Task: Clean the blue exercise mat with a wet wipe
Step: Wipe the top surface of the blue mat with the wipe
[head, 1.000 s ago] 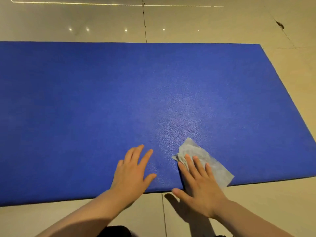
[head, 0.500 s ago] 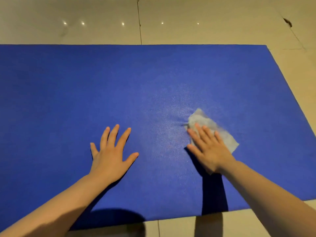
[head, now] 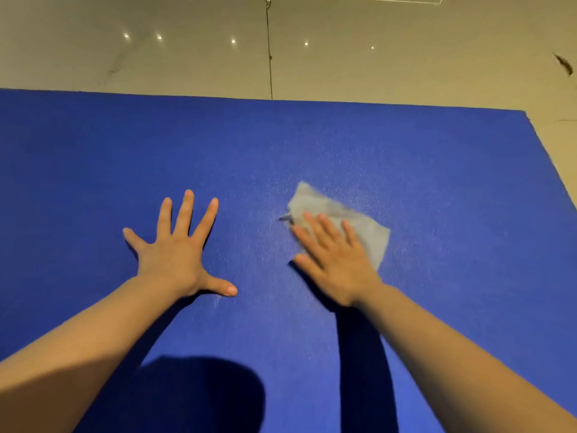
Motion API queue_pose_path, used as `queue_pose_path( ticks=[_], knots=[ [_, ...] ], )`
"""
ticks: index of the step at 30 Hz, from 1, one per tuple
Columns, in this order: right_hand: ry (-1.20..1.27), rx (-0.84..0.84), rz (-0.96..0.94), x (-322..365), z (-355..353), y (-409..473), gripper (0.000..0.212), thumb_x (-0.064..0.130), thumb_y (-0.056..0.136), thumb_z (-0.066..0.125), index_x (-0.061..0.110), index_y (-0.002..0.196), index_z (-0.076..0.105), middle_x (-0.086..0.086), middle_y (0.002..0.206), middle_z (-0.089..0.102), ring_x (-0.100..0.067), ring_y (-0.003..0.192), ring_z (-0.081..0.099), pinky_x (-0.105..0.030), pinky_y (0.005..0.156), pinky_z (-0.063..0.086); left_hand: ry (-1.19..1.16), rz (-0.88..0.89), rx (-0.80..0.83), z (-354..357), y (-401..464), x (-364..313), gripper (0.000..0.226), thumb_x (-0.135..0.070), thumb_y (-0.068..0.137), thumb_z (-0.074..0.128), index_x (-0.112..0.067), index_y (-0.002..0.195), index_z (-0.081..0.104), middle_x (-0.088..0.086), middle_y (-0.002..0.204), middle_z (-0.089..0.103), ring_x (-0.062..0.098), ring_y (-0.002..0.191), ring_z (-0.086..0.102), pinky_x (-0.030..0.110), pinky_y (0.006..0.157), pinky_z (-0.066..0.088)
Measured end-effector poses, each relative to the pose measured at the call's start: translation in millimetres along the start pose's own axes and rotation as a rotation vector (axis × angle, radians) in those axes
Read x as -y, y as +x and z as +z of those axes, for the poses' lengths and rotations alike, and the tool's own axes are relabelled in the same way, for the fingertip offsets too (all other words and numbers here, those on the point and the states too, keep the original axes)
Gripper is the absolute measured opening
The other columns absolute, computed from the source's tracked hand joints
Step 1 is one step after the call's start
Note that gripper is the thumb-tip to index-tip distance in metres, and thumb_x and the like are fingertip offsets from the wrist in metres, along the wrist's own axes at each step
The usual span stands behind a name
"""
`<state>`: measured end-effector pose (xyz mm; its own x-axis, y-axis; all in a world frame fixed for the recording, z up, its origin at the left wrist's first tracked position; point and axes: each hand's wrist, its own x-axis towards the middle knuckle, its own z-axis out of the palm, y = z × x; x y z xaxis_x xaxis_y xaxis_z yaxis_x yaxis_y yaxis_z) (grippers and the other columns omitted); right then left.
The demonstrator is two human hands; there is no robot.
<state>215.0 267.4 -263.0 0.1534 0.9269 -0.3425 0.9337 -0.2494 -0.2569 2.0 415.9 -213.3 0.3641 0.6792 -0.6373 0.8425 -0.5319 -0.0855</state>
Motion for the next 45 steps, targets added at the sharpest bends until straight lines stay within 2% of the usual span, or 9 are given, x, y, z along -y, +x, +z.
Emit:
queue_pose_path(
  ticks=[2, 5, 8, 15, 19, 26, 31, 40, 45],
  knots=[
    [-0.013, -0.014, 0.193, -40, -14, 15, 0.080, 0.079, 0.071, -0.020, 0.042, 0.142, -0.022, 0.016, 0.157, -0.022, -0.010, 0.147, -0.018, -0.039, 0.116, -0.016, -0.003, -0.020, 0.059, -1, 2, 0, 0.144, -0.095, 0.041, 0.055, -0.045, 0.120, -0.053, -0.007, 0.134, -0.058, 0.029, 0.142, -0.034, 0.076, 0.105, 0.013],
    [0.100, -0.028, 0.537, -91, -35, 36, 0.058, 0.046, 0.103, 0.014, 0.035, 0.155, -0.009, 0.007, 0.162, -0.018, -0.018, 0.149, -0.015, -0.051, 0.118, -0.008, 0.003, -0.034, 0.176, -6, 8, 0, 0.145, -0.096, 0.038, 0.055, -0.044, 0.116, -0.056, -0.004, 0.127, -0.062, 0.033, 0.140, -0.037, 0.077, 0.105, 0.013],
    [0.192, -0.081, 0.675, -85, -46, 71, 0.056, 0.038, 0.104, 0.019, 0.031, 0.157, 0.001, 0.004, 0.163, -0.017, -0.023, 0.149, -0.018, -0.057, 0.116, -0.010, 0.019, -0.034, 0.277, -13, 16, -3, 0.148, -0.094, 0.040, 0.059, -0.040, 0.113, -0.059, 0.002, 0.120, -0.069, 0.038, 0.132, -0.045, 0.078, 0.103, 0.008],
    [0.093, -0.033, 0.025, 53, -39, 131, 0.063, 0.059, 0.100, 0.019, 0.035, 0.156, 0.001, 0.010, 0.163, -0.012, -0.015, 0.149, -0.016, -0.043, 0.116, -0.020, -0.043, -0.003, 0.343, -13, 19, 0, 0.151, -0.090, 0.041, 0.065, -0.041, 0.112, -0.058, 0.001, 0.112, -0.073, 0.037, 0.120, -0.056, 0.080, 0.100, 0.001],
    [-0.054, 0.028, -0.149, 37, -53, 164, 0.060, 0.058, 0.101, 0.016, 0.038, 0.155, -0.002, 0.013, 0.163, -0.011, -0.011, 0.149, -0.013, -0.040, 0.117, -0.016, -0.058, 0.002, 0.320, -12, 20, -1, 0.151, -0.092, 0.037, 0.064, -0.044, 0.114, -0.057, -0.002, 0.116, -0.071, 0.034, 0.120, -0.056, 0.079, 0.101, -0.001],
    [0.120, -0.054, 0.423, -97, -101, 178, 0.060, 0.053, 0.102, 0.016, 0.033, 0.155, -0.004, 0.009, 0.163, -0.014, -0.014, 0.149, -0.013, -0.044, 0.120, -0.009, -0.003, -0.038, 0.354, -12, 23, -4, 0.152, -0.095, 0.035, 0.060, -0.041, 0.110, -0.060, 0.003, 0.115, -0.071, 0.037, 0.123, -0.053, 0.079, 0.102, 0.001],
    [0.259, -0.196, 0.662, -85, -103, 198, 0.073, 0.061, 0.100, 0.016, 0.020, 0.157, -0.002, 0.000, 0.164, -0.013, -0.021, 0.150, -0.014, -0.046, 0.119, -0.011, -0.017, -0.031, 0.371, -13, 26, -5, 0.152, -0.089, 0.042, 0.067, -0.039, 0.110, -0.060, 0.005, 0.113, -0.072, 0.038, 0.120, -0.055, 0.080, 0.100, -0.001],
    [0.156, 0.068, -0.107, 130, -60, 231, 0.070, 0.060, 0.100, 0.020, 0.026, 0.156, -0.003, 0.005, 0.163, -0.013, -0.016, 0.149, -0.016, -0.043, 0.116, -0.020, -0.017, -0.028, 0.377, -14, 28, -3, 0.150, -0.091, 0.041, 0.064, -0.037, 0.106, -0.059, 0.004, 0.114, -0.072, 0.039, 0.121, -0.055, 0.081, 0.098, -0.003],
    [0.154, 0.079, -0.098, 94, -71, 222, 0.062, 0.053, 0.103, 0.019, 0.030, 0.156, -0.003, 0.009, 0.164, -0.008, -0.012, 0.150, -0.011, -0.036, 0.117, -0.014, -0.050, -0.005, 0.323, -11, 24, -1, 0.151, -0.089, 0.041, 0.066, -0.039, 0.112, -0.058, 0.003, 0.117, -0.071, 0.037, 0.121, -0.055, 0.082, 0.097, -0.003]
  ],
)
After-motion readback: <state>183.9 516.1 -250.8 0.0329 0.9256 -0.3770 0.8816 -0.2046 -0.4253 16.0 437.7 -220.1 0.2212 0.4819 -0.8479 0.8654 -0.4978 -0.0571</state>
